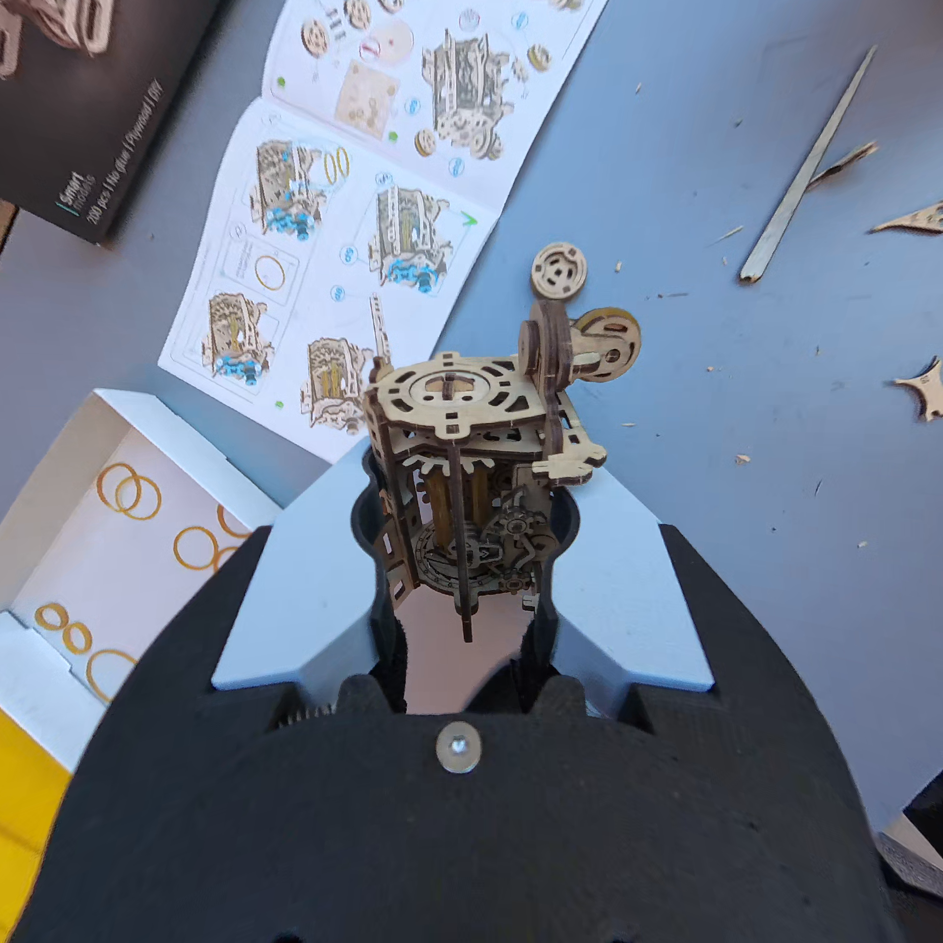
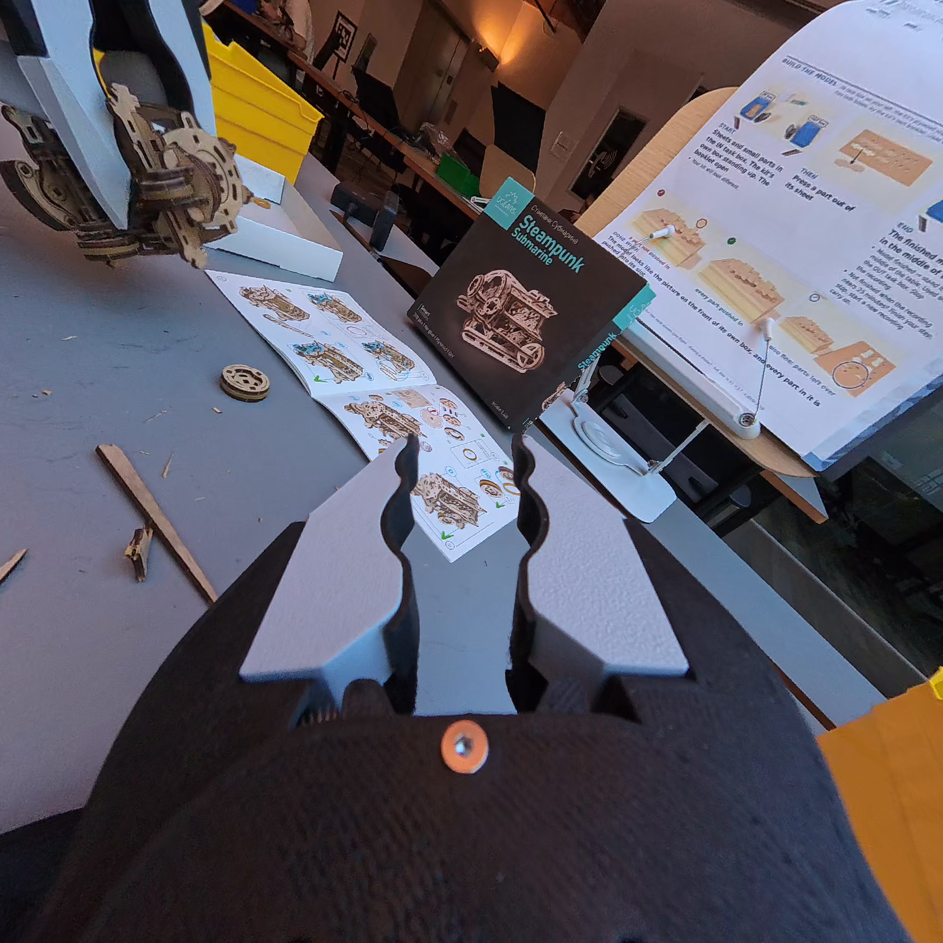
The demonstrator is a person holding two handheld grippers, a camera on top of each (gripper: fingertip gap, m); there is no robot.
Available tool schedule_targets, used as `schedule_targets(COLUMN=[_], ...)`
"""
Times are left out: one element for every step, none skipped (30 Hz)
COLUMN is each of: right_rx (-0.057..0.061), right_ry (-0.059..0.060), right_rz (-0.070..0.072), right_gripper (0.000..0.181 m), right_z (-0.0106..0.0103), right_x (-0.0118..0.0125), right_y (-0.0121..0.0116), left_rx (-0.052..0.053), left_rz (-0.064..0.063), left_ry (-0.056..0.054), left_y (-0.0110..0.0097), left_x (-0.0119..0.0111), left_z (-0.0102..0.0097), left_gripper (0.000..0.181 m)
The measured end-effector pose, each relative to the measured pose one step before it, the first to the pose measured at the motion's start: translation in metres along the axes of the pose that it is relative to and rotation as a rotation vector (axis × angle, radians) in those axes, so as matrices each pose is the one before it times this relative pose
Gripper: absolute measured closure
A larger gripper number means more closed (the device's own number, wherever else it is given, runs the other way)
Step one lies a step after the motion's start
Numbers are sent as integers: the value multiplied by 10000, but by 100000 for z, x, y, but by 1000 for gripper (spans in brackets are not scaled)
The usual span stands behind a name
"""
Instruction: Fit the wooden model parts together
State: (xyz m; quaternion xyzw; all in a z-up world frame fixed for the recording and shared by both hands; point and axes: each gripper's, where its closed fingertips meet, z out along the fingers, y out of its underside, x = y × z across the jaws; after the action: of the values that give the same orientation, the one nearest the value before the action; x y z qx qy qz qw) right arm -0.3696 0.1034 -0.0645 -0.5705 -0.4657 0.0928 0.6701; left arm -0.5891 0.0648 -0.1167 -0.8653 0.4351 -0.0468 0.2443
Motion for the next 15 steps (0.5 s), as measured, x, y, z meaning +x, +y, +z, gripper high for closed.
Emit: schedule_targets(right_rx=[-27,-25,-16,-17,-24,-34,-28,-22,-31,-47,-33,-6,11,7,-5], right_ry=[-64,-47,-39,-49,-42,-34,-21,-25,-54,-69,-37,-11,-23,-26,-21], right_rz=[-12,-40,-64,-69,-71,-75,-74,-61,-33,-5,-7,-14,1,10,-1], right_gripper=[145,145,145,145,145,145,145,145,145,145,144,144,144,144,144], right_z=[49,46,33,28,30,31,27,30,29,52,38,7,-7,-2,13], right_x=[-127,-132,-123,-156,-139,-130,-95,-92,-122,-141,-69,-34,-41,-38,-43], right_y=[49,30,7,5,18,26,29,19,50,81,58,12,-31,-6,6], left_rx=[-411,-387,-325,-285,-325,-319,-250,-263,-257,-185,-157,-155,-149,-151,-176], left_rz=[-108,-54,14,57,79,94,102,78,51,31,0,-29,-51,-62,-75], left_ry=[-17,-15,-23,6,47,3,-68,-96,-160,-216,-186,-107,-25,63,124], left_y=[454,352,225,149,205,210,158,223,243,148,129,142,131,132,156], left_x=[-74,-104,-78,18,120,92,11,-16,-105,-193,-175,-64,54,187,257], left_z=[99,103,87,47,52,46,59,103,116,144,134,147,143,149,166], left_gripper=[118,117,118,117,118,117,117,117,117,117,117,117,117,117,117])
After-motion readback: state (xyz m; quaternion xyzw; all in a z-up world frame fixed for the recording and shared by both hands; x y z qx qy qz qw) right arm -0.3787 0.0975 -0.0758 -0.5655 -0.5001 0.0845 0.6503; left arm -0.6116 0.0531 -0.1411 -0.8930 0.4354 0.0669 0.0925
